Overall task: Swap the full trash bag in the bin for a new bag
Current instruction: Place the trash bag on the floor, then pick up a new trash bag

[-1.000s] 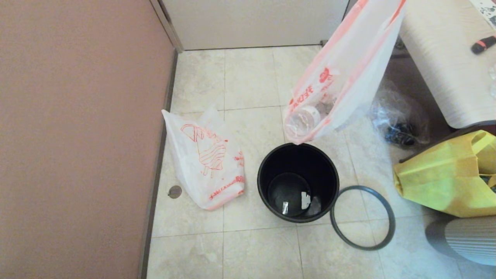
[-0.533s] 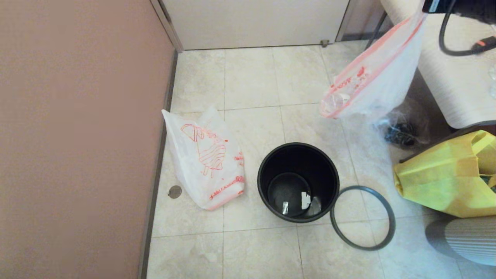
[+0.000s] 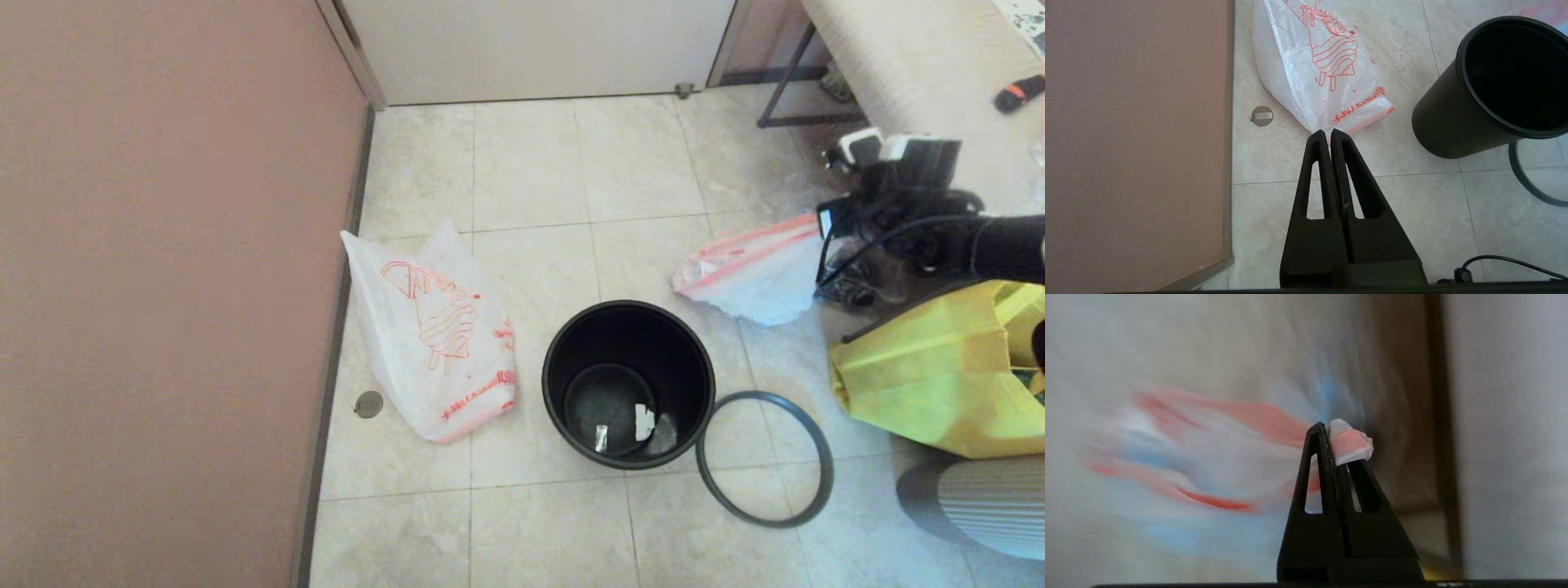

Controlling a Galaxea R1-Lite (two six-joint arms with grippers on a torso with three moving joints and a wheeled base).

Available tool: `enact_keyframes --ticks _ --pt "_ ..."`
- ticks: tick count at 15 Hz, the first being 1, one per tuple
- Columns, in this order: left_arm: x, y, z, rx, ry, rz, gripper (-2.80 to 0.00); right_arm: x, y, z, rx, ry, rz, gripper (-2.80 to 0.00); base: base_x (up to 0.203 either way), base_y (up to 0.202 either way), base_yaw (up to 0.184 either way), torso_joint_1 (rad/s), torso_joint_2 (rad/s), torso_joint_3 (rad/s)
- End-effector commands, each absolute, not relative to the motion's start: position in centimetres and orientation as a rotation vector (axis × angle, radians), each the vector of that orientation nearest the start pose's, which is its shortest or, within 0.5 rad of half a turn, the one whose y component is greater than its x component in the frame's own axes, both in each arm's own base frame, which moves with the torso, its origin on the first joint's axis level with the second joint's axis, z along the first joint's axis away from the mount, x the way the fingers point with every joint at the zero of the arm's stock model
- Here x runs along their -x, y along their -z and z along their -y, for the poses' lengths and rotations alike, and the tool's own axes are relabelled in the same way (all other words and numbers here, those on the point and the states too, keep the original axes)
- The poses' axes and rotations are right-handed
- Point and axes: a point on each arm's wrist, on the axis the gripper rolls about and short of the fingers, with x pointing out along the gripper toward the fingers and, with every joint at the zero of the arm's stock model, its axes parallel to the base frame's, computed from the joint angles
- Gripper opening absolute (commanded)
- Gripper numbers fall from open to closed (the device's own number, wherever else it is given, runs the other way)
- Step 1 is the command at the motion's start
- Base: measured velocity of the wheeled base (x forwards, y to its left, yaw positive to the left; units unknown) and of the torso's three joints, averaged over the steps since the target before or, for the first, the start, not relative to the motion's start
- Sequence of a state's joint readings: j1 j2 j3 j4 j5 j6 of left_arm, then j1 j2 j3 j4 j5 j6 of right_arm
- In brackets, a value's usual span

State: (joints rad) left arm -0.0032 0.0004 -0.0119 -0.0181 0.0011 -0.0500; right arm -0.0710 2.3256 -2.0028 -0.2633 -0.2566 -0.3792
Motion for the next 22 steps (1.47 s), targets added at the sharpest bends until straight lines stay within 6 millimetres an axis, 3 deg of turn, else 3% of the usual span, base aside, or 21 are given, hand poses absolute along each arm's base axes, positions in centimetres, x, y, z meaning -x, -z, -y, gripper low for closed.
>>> enact_keyframes --ticks 1,3,4,7,11,14,16,18,19,22 --pt "2.4 -8.1 0.0 0.051 0.002 0.031 -2.8 -52.3 -15.5 5.3 0.414 0.339 -0.26 -2.8 0.0 0.0 0.0 0.0 0.0 0.0" --pt "2.4 -8.1 0.0 0.051 0.002 0.03 -2.8 -52.3 -15.3 5.4 0.426 0.365 -0.265 -2.8 0.0 0.0 0.0 0.0 0.0 0.0" --pt "2.4 -8.1 0.0 0.051 0.002 0.031 -2.8 -52.1 -16.1 5.4 0.431 0.368 -0.253 0.0 0.0 0.0 0.0 0.0 0.0 0.0" --pt "2.4 -8.0 0.0 0.051 0.002 0.03 -2.8 -49.8 -20.2 5.1 0.431 0.376 -0.212 0.0 0.0 0.0 0.0 0.0 0.0 0.0" --pt "2.4 -8.1 0.0 0.051 0.002 0.03 -2.8 -42.9 -25.4 2.5 0.326 0.313 -0.273 0.0 0.0 0.0 0.0 0.0 0.0 0.0" --pt "2.4 -8.0 0.0 0.051 0.002 0.029 -2.8 -36.3 -25.1 -1.9 0.1 0.178 -0.591 0.0 0.0 0.0 0.0 0.0 0.0 0.0" --pt "2.4 -8.1 0.0 0.051 0.002 0.031 -2.8 -33.1 -26.0 -4.1 -0.057 0.153 -0.647 0.0 0.0 0.0 0.0 0.0 0.0 0.0" --pt "2.4 -8.1 0.0 0.051 0.002 0.029 -2.8 -30.5 -26.4 -4.9 -0.084 0.143 -0.691 0.0 0.0 0.0 0.0 0.0 0.0 0.0" --pt "2.4 -8.1 0.0 0.051 0.002 0.031 -2.8 -29.3 -25.9 -5.1 -0.085 0.151 -0.718 -2.8 0.0 0.0 0.0 0.0 0.0 0.0" --pt "2.4 -8.1 0.0 0.051 0.002 0.031 -2.8 -25.5 -25.8 -4.9 -0.129 0.187 -0.723 -2.8 0.0 0.0 0.0 0.0 0.0 0.0"
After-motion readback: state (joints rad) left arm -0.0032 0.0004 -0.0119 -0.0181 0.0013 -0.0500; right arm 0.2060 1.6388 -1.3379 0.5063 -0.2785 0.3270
